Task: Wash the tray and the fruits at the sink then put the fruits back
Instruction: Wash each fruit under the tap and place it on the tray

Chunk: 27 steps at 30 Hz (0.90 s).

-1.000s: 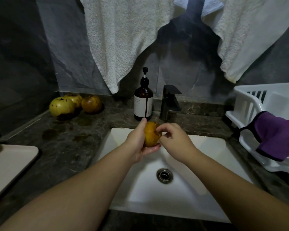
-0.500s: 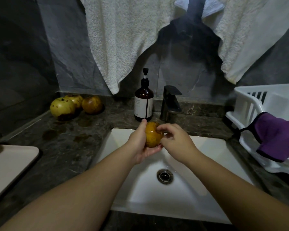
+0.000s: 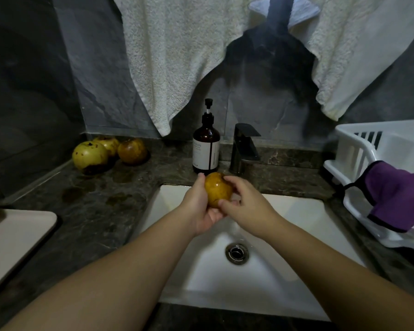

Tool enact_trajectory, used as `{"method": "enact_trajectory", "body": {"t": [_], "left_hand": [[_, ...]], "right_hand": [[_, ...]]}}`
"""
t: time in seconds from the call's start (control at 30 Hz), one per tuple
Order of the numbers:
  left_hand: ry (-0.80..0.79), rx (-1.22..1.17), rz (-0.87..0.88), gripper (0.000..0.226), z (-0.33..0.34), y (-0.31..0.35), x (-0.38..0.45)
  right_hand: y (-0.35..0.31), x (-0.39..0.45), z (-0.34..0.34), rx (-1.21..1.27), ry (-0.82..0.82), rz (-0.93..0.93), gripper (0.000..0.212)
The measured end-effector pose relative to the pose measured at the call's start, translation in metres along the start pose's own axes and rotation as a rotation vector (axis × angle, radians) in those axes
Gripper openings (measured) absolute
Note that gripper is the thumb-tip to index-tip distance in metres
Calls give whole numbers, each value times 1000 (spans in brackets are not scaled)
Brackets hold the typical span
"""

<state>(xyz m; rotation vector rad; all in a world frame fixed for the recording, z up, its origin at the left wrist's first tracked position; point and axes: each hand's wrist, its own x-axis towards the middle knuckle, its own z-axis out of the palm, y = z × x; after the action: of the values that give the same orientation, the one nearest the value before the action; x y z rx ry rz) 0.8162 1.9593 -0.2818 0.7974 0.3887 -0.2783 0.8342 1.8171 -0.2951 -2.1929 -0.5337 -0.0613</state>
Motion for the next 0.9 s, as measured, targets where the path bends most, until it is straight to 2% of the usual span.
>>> {"method": "enact_trajectory", "body": {"t": [0.07, 0.13, 0.2, 0.37, 0.47, 0.57, 0.77, 0.83, 0.9], "left_hand": [[-20, 79, -51, 69, 1, -1, -1], [-68, 197, -95, 69, 1, -3, -4], [-82, 267, -89, 65, 0, -4, -5], [-113, 303, -63, 58, 1, -3, -5], [-117, 324, -84, 59, -1, -3, -4], [-104, 385, -93, 60, -2, -4, -3], [-94, 501, -119, 77, -2, -9, -2], [-72, 488, -84, 74, -1, -9, -2], [-73, 443, -77, 65, -2, -9, -3]], "right_hand": [[0, 1, 3, -43, -54, 3, 96], [1, 3, 0, -98, -34, 31, 104], [5, 4, -8, -33, 20, 52, 97], [16, 3, -14, 505, -38, 113, 60], [16, 6, -11, 523, -48, 166, 48], [14, 9, -10, 450, 52, 141, 17], [10, 10, -10, 495, 77, 193, 26], [11, 9, -10, 516, -17, 191, 27], [12, 8, -9, 501, -115, 177, 43]]}}
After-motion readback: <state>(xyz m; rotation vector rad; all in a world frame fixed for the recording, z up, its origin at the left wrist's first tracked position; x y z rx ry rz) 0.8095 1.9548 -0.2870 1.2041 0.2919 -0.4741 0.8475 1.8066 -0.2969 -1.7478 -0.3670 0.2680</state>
